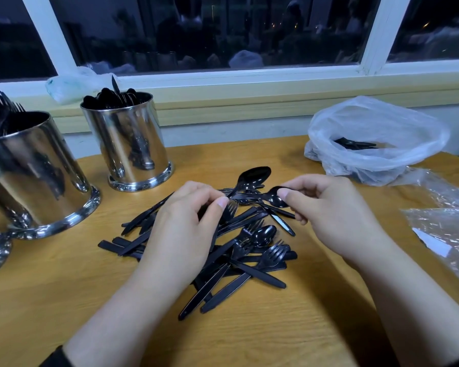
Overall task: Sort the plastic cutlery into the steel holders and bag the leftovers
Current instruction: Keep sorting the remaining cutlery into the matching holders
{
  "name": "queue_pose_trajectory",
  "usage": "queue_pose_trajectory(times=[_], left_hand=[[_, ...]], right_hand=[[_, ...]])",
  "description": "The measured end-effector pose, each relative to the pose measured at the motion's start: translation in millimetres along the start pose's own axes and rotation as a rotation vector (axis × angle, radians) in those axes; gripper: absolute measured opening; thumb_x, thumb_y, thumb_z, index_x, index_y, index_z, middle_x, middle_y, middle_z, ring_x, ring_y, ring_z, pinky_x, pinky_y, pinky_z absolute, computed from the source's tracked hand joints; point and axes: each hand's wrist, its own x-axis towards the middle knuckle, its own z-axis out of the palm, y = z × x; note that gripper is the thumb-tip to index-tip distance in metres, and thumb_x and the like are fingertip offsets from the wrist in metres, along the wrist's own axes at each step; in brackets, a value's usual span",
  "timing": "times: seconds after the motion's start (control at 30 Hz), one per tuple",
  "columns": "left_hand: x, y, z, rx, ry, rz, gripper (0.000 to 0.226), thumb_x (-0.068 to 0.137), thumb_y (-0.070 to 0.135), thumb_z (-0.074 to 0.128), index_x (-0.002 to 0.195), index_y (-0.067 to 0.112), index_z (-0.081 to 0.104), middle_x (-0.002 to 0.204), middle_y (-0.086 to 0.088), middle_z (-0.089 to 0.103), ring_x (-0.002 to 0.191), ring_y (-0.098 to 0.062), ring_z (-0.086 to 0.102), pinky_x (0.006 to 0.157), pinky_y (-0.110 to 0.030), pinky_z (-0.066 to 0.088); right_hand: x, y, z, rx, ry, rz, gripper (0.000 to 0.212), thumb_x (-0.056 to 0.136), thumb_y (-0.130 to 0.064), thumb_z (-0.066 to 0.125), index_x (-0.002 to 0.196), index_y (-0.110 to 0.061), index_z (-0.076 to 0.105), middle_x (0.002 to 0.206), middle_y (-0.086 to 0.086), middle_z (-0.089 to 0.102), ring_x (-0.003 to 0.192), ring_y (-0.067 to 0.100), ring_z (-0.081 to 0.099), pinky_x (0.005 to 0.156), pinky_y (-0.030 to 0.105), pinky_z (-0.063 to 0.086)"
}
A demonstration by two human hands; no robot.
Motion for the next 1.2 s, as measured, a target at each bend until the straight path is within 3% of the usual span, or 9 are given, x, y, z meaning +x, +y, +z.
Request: queue_pose_trajectory(times=[0.17,0.23,0.33,0.47,0.53,0.6,0.7,0.97,1.2], left_hand=[[0,-2,-2,0.037,-0.001,0.026,0.017,0.099,0.037,0.058,0.093,0.037,0.073,0.113,0.029,0.060,0.115,0.009,0.050,0.102,-0.020,0.034],[0,0,-3,0.009,-0.057,0.004,0.016,0.100,0.037,0.058,0.097,0.037,0.074,0.100,0.027,0.067,0.100,0.011,0.057,0.088,-0.006,0.039],[-1,1,-2,-0.023,-0.178,-0.050,0.016,0.100,0.041,0.056,0.094,0.041,0.070,0.081,0.019,0.069,0.061,-0.002,0.060,0.057,-0.018,0.049],[0,2,-3,-0.047,-0.256,-0.088,0.017,0.105,0.037,0.052,0.102,0.042,0.068,0.065,0.030,0.060,0.056,0.009,0.054,0.054,-0.008,0.040],[1,-1,-3,-0.080,-0.241,-0.117,0.020,0.106,0.036,0.050,0.103,0.042,0.069,0.061,0.021,0.059,0.052,0.004,0.052,0.050,-0.017,0.041],[3,-7,-4,-0.144,-0.180,-0.155,0.024,0.105,0.039,0.049,0.095,0.041,0.071,0.063,0.000,0.057,0.052,-0.008,0.048,0.056,-0.042,0.047],[6,-14,-6,-0.210,-0.124,-0.199,0.026,0.106,0.037,0.048,0.090,0.035,0.068,0.068,-0.003,0.060,0.053,-0.018,0.044,0.055,-0.041,0.041],[5,-12,-5,-0.193,-0.133,-0.199,0.024,0.107,0.033,0.047,0.095,0.033,0.068,0.065,0.004,0.057,0.054,-0.012,0.044,0.055,-0.033,0.041],[6,-12,-6,-0.196,-0.108,-0.205,0.025,0.107,0.035,0.046,0.099,0.036,0.069,0.067,0.000,0.051,0.054,-0.014,0.042,0.054,-0.034,0.037]], right_hand=[[-3,-3,5,0.065,-0.055,0.030,0.011,0.091,-0.030,0.073,0.081,-0.028,0.077,0.058,-0.004,0.061,0.055,0.009,0.054,0.057,0.023,0.045],[-4,-4,6,0.088,-0.070,0.016,0.013,0.091,-0.029,0.072,0.080,-0.027,0.077,0.057,-0.005,0.060,0.055,0.007,0.053,0.055,0.015,0.044],[-5,-5,11,0.180,-0.073,0.023,0.012,0.091,-0.026,0.073,0.082,-0.022,0.078,0.060,-0.004,0.061,0.058,0.006,0.055,0.060,0.015,0.047],[-4,-4,10,0.369,-0.080,0.070,0.021,0.095,-0.028,0.068,0.083,-0.014,0.077,0.071,0.004,0.067,0.065,0.013,0.059,0.068,0.031,0.052],[-3,0,5,0.144,-0.066,0.048,0.027,0.095,-0.039,0.066,0.079,-0.019,0.075,0.068,-0.001,0.067,0.060,0.010,0.055,0.063,0.028,0.048],[-1,7,3,-0.203,-0.107,0.054,0.024,0.091,-0.050,0.067,0.082,-0.029,0.073,0.070,-0.009,0.068,0.061,0.007,0.057,0.060,0.026,0.046],[-2,12,6,-0.438,-0.241,0.118,0.026,0.086,-0.058,0.068,0.093,-0.034,0.070,0.080,-0.009,0.068,0.074,0.009,0.064,0.068,0.030,0.051],[-2,11,15,-0.495,-0.300,0.115,0.015,0.089,-0.044,0.074,0.091,-0.031,0.065,0.083,-0.006,0.067,0.068,0.008,0.057,0.060,0.025,0.043],[0,13,10,-0.294,-0.197,0.096,0.012,0.093,-0.034,0.071,0.082,-0.029,0.071,0.077,-0.008,0.069,0.070,0.012,0.060,0.067,0.032,0.049]])
